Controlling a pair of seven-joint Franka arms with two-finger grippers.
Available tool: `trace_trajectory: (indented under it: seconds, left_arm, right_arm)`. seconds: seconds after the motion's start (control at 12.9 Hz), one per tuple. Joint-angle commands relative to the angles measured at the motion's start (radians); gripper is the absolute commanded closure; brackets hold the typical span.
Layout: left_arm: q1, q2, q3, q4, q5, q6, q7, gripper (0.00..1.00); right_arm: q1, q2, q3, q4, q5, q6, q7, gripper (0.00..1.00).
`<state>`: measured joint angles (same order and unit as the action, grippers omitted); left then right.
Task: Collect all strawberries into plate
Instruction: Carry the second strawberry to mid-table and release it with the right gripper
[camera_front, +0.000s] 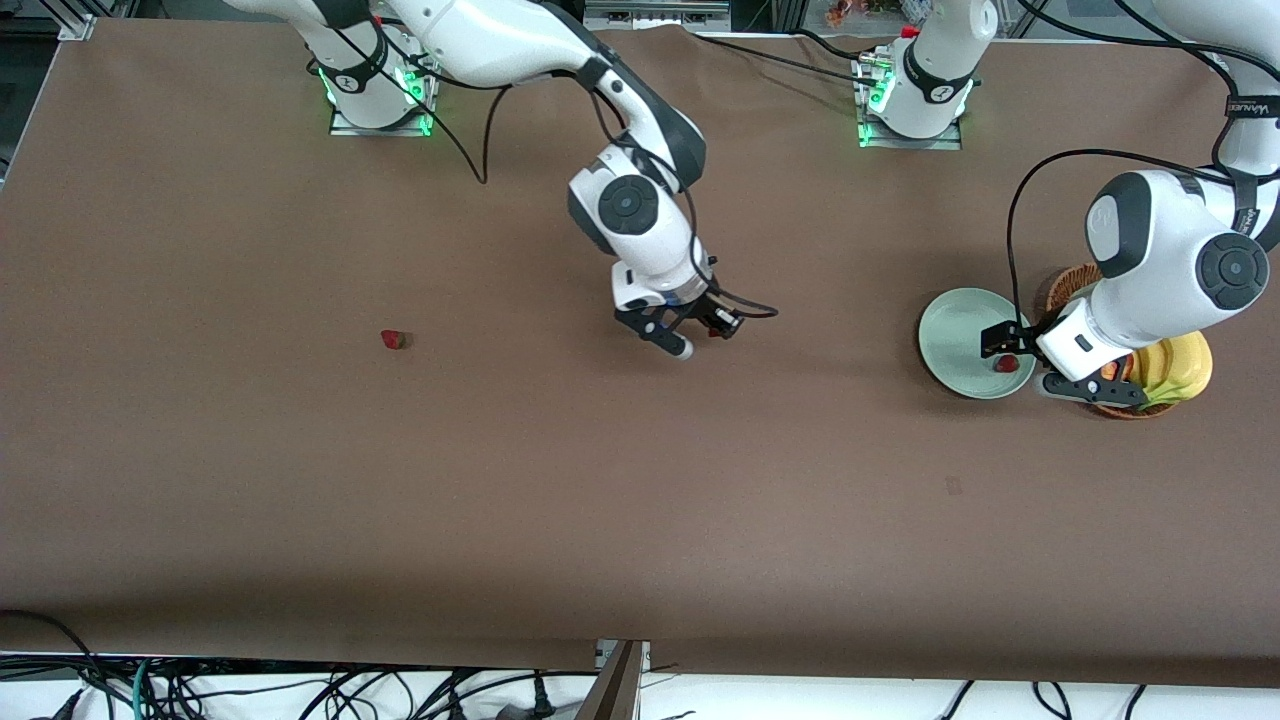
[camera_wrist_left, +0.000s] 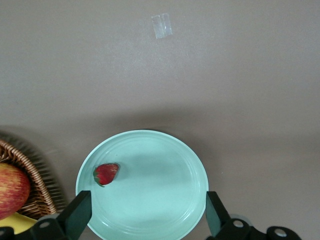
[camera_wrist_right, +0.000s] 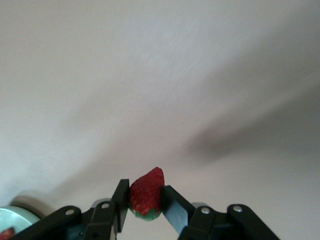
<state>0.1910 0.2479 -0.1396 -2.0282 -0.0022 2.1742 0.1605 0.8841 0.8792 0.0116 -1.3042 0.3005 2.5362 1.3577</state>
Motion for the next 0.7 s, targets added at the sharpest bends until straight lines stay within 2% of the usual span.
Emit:
trace_trajectory:
  seconds: [0.0,0.16,0.39,0.47,0.62]
  left_arm:
    - [-0.002,-0.019,0.0,-0.012,-0.025,-0.001,-0.038,0.0]
    - [-0.005,-0.018,-0.009,-0.012,-0.022,0.003,-0.077,0.0]
    - [-0.009,-0.013,-0.038,-0.012,-0.019,0.01,-0.145,0.0]
    - [-0.009,-0.01,-0.054,-0.012,-0.016,0.013,-0.183,0.0]
    - [-0.01,-0.007,-0.067,-0.012,-0.013,0.013,-0.216,0.0]
  right_arm:
    - [0.053,0.098,-0.01,0.066,0.006,0.139,0.105,0.88]
    - [0.065,0.107,-0.012,0.069,0.006,0.179,0.142,0.79]
    - [0.072,0.107,-0.013,0.066,0.005,0.19,0.143,0.44]
    - [0.072,0.101,-0.013,0.066,0.002,0.188,0.141,0.35]
    - [0.066,0.08,-0.03,0.066,0.002,0.176,0.13,0.34]
